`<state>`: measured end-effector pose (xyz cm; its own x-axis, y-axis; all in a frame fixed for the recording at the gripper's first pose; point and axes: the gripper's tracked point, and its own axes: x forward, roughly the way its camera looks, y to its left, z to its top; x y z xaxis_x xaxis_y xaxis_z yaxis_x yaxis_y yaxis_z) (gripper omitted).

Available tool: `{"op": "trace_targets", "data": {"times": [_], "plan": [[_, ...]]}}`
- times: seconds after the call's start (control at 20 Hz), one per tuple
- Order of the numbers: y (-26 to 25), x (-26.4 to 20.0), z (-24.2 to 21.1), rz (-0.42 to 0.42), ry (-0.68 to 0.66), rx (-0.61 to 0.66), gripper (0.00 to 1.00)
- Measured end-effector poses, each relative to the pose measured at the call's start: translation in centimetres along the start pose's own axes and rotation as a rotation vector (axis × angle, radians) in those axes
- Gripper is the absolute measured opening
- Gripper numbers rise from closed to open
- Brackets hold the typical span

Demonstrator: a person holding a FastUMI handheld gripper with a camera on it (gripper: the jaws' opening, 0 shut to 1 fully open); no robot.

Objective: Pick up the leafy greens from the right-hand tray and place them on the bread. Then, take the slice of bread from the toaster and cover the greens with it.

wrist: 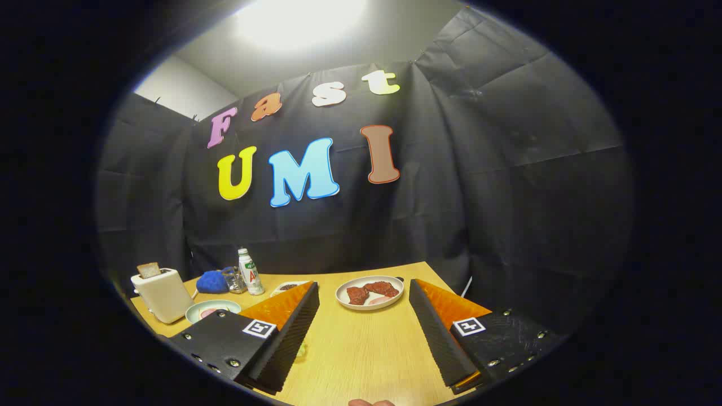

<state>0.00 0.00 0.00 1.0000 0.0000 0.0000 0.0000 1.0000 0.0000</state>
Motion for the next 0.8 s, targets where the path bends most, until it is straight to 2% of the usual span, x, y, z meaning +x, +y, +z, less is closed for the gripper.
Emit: {"op": "trace_targets", "data": {"times": [0.15, 0.35, 0.8], "plan": [[1.3, 0.0, -0.9, 0.0, 0.022, -0.062, 0.98], [3.2, 0.1, -1.0, 0.032, 0.023, -0.049, 0.98], [7.5, 0.1, -3.1, 0.111, 0.047, -0.122, 0.98]]}}
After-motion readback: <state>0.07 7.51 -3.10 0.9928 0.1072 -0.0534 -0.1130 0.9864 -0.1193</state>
